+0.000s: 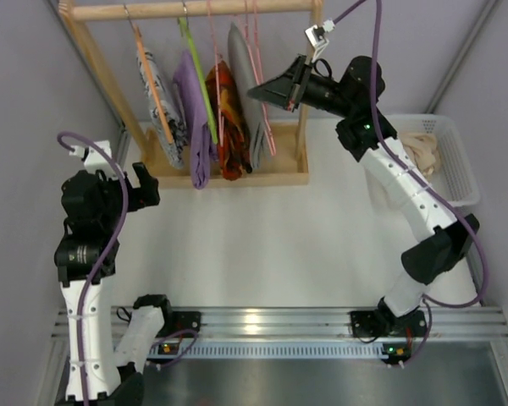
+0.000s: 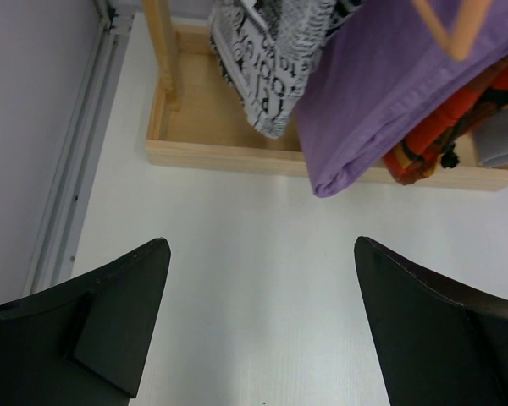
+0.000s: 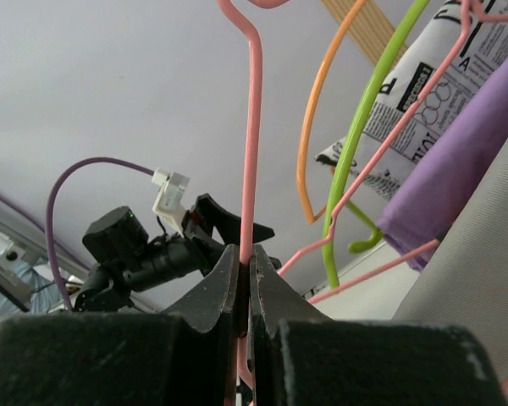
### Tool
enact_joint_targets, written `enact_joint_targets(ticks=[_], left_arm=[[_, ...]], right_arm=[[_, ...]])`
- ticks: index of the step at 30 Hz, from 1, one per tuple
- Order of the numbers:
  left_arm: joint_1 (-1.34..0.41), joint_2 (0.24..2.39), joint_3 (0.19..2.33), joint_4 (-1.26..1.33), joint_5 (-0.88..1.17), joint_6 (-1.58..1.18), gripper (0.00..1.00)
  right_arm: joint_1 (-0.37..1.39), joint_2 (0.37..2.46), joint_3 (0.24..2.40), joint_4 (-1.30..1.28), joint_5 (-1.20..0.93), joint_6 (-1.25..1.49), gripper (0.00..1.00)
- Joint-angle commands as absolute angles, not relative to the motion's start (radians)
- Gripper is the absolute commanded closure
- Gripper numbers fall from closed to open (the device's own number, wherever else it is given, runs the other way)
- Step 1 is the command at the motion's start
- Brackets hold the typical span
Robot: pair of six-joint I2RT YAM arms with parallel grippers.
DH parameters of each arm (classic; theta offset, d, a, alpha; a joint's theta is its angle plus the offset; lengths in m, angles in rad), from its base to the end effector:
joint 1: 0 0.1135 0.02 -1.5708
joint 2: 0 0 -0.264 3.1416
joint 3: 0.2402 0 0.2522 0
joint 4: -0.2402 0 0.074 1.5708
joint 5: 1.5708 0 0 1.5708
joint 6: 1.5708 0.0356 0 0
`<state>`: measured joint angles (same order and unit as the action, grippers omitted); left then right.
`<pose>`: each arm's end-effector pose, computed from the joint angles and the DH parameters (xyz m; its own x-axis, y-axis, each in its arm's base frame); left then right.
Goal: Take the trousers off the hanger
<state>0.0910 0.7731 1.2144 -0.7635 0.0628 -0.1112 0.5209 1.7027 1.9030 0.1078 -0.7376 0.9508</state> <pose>0.1305 0.0097 0.4221 -0.3099 -0.1395 -0.9405 -0.0662 0.9899 -0.1250 0.3164 0.2091 0.5132 -0.5993 0.3506 -0.7197 -0.7510 0.0649 0.6571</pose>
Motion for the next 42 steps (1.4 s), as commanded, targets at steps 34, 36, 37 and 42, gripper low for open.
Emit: enact_joint_targets(ticks=[34, 36, 37, 42], left_arm=[[0.014, 0.842, 1.265, -0.177, 0.737, -0.891, 0.22], [-0.04, 0.899, 1.311, -0.147, 0.732, -0.905, 0.24], [-0.054, 0.916, 1.325, -0.141, 0.732, -0.919, 0.24], [-0.124, 1.003, 1.451, -0.135, 0.707, -0.87, 0.28]], right_arm=[[0.485, 1.278, 1.347, 0.445, -0.893, 1.089, 1.0], [0.482, 1.273, 1.332, 0.443, -0.893, 1.083, 1.0], [0.482, 1.272, 1.328, 0.442, -0.894, 1.078, 1.0], [0.474, 1.266, 1.319, 0.434, -0.894, 1.065, 1.0]])
